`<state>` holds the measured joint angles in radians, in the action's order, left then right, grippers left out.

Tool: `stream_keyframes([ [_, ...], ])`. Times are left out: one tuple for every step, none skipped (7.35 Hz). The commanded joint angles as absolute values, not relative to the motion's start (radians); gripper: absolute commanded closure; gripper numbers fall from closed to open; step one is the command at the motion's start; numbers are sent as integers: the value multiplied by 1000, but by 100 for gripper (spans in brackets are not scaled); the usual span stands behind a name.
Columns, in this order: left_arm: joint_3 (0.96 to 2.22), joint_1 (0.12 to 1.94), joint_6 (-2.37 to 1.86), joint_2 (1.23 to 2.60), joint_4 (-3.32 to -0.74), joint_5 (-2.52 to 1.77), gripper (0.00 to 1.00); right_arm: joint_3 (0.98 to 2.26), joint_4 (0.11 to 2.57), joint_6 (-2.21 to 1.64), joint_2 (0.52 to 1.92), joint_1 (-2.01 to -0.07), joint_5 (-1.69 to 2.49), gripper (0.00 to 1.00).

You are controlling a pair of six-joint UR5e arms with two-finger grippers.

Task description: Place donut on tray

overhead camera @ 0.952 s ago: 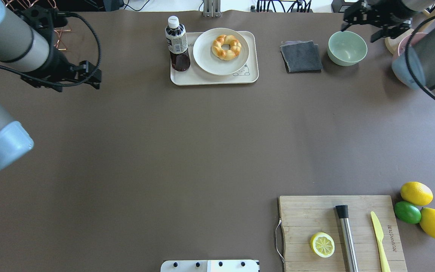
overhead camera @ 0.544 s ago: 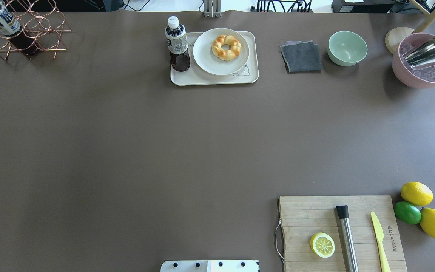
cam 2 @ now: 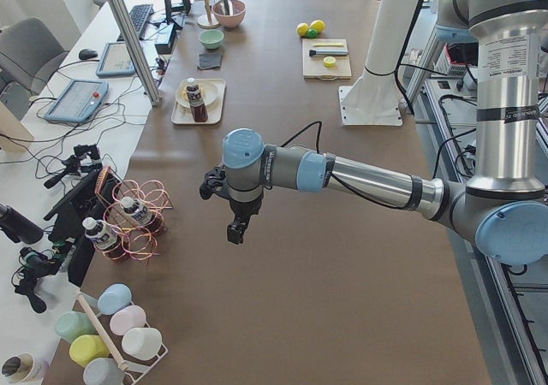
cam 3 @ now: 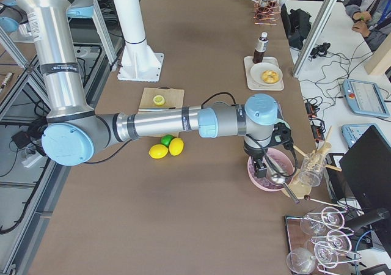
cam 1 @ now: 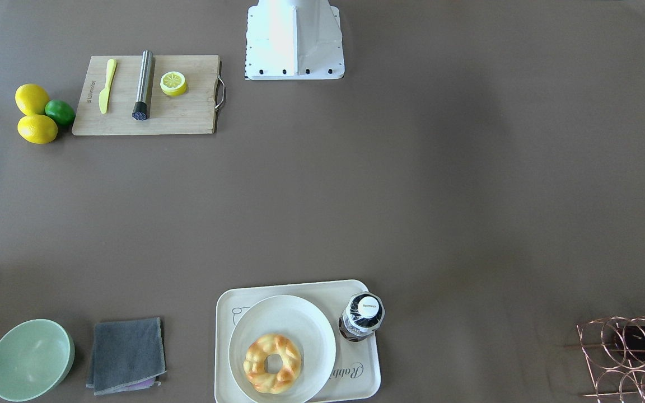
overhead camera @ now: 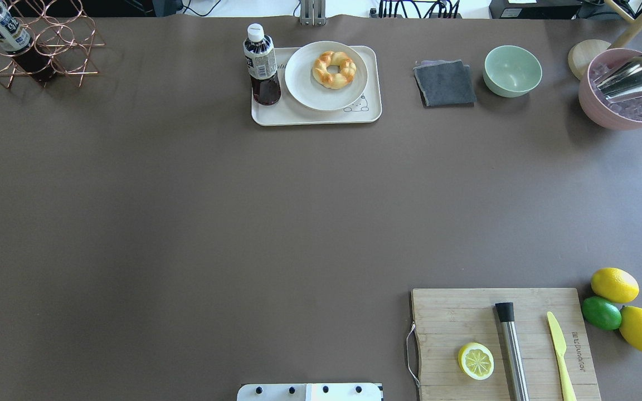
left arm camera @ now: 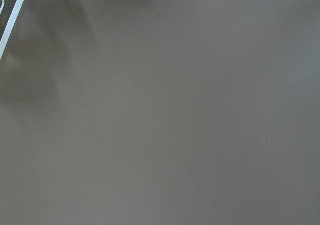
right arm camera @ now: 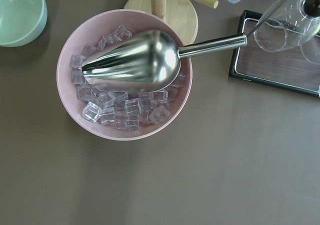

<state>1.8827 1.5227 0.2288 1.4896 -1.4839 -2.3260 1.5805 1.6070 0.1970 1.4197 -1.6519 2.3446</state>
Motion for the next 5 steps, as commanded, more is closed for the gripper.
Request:
stream_keyframes([
  [1878,1580,242,1493,-1448,-2362,3,1578,1605,193,1437,-1612,2341,0],
  [1885,1583,239,1491,-1409,-2385,2,1583,1603,189,1443,-1597,2342,0],
  [1885,1583,186,1490,-1408,-2379,2,1592,1603,189,1445,-1597,2345,0],
  [1882,1583,170,1483,-1414,-2378,2,1607,1603,189,1456,-1597,2344,0],
  [1873,1582,178,1483,-1414,-2379,2,1617,1603,190,1460,-1597,2348,0],
])
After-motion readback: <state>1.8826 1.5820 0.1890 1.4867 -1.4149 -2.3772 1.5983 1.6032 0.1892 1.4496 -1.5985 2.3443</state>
